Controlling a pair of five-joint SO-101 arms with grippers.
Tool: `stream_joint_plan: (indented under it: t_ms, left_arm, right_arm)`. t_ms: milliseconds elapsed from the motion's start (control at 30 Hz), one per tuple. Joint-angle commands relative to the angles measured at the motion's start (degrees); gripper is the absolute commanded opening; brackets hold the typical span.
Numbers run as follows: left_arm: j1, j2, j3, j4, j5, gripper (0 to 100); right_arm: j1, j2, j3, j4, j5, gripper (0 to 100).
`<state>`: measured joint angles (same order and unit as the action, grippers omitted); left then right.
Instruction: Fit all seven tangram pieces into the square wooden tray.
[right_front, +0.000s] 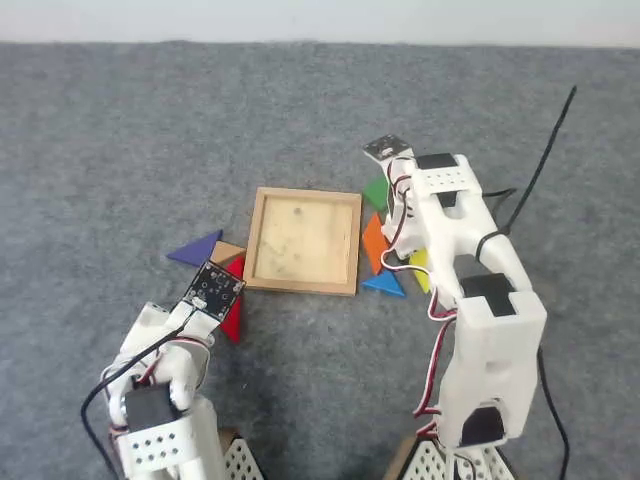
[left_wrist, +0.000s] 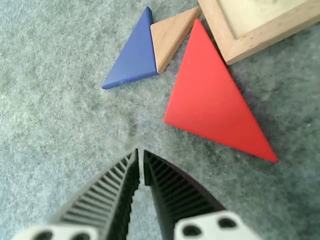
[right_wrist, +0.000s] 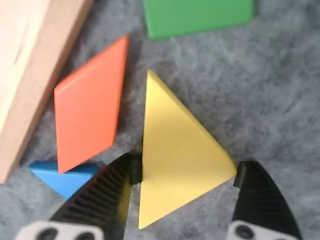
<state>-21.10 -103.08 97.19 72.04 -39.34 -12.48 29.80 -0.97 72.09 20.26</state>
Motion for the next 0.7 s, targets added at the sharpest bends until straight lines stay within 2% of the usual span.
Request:
stream_joint_plan:
  t_ms: [0,400,567,667]
  left_arm:
    - [-0.5,-1.1,-0.7,0.2,-0.4,2]
    - [-0.5,-1.1,-0.7,0.2,-0.4,2]
    - [-0.5,-1.1,-0.7,0.2,-0.4,2]
    - [-0.5,-1.1,-0.7,0.2,-0.4,2]
  right_arm:
    - [1.2,0.7,-1.8,0.2,-1.2,24.2]
    - [1.2,0.7,-1.6,0.2,-1.7,23.7]
    - [1.7,0.5,-1.5,0.1,-3.7,15.0]
    - [2.2,0.7,-1.5,0.0,-3.6,14.9]
